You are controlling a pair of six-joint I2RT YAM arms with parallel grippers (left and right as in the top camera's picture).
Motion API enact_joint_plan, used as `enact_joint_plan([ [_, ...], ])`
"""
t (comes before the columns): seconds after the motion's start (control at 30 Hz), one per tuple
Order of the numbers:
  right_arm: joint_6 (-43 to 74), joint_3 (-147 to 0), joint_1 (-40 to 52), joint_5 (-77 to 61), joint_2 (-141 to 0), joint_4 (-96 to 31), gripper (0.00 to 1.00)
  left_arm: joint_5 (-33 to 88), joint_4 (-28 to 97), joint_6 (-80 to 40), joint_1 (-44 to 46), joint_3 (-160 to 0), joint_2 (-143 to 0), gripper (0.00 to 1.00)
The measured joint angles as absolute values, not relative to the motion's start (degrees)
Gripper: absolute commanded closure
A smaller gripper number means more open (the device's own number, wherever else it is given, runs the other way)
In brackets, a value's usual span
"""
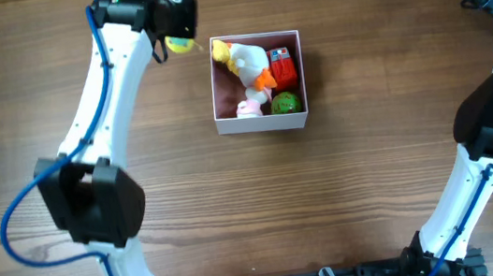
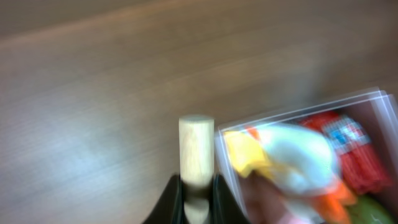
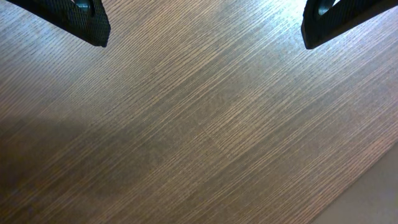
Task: Pack container
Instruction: 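Lower the rattle into the box's left side and open the left gripper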
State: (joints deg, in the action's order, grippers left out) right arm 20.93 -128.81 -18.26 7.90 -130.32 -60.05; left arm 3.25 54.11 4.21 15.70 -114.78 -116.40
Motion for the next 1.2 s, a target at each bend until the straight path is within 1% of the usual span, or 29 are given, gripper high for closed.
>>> enact_joint_plan([
  [0.17, 20.93, -128.81, -18.26, 7.9, -130.32, -60.03, 0.0, 8.32, 64.29, -0.75, 19.14, -114.83, -114.3, 0.96],
  [0.27, 20.93, -128.81, -18.26, 7.9, -130.32, -60.05, 0.0, 9.72, 67.83, -2.92, 20.58, -114.72, -114.34, 0.96],
  [0.6, 20.93, -128.81, -18.26, 7.9, -130.32, -60.03, 0.0, 10.35, 69.23, -9.28, 24.69, -114.72, -114.34, 0.96],
  [0.7, 20.93, -128.81, -18.26, 7.9, -130.32, -60.03, 0.0, 8.82, 68.99, -9.8, 24.69, -114.72, -114.48, 0.93],
  [0.8, 20.93, -128.81, -18.26, 7.9, -130.32, -60.03, 0.0, 7.33, 68.31, -9.96, 24.67, -114.72, -114.85, 0.84],
  [0.93, 20.93, -128.81, -18.26, 7.9, -130.32, -60.03, 0.0, 6.61, 66.87, -10.46, 24.64, -114.72, -116.14, 0.76],
  [1.03, 20.93, -128.81, -18.26, 7.9, -130.32, -60.03, 0.0, 6.22, 65.82, -10.61, 24.64, -114.72, -117.08, 0.66],
  [1.1, 20.93, -128.81, -18.26, 7.9, -130.32, -60.03, 0.0, 5.98, 64.88, -10.85, 24.64, -114.72, -117.27, 0.64],
  [1.2, 20.93, -128.81, -18.26, 7.92, -130.32, -60.03, 0.0, 5.82, 63.9, -10.85, 24.64, -114.72, -117.32, 0.56],
])
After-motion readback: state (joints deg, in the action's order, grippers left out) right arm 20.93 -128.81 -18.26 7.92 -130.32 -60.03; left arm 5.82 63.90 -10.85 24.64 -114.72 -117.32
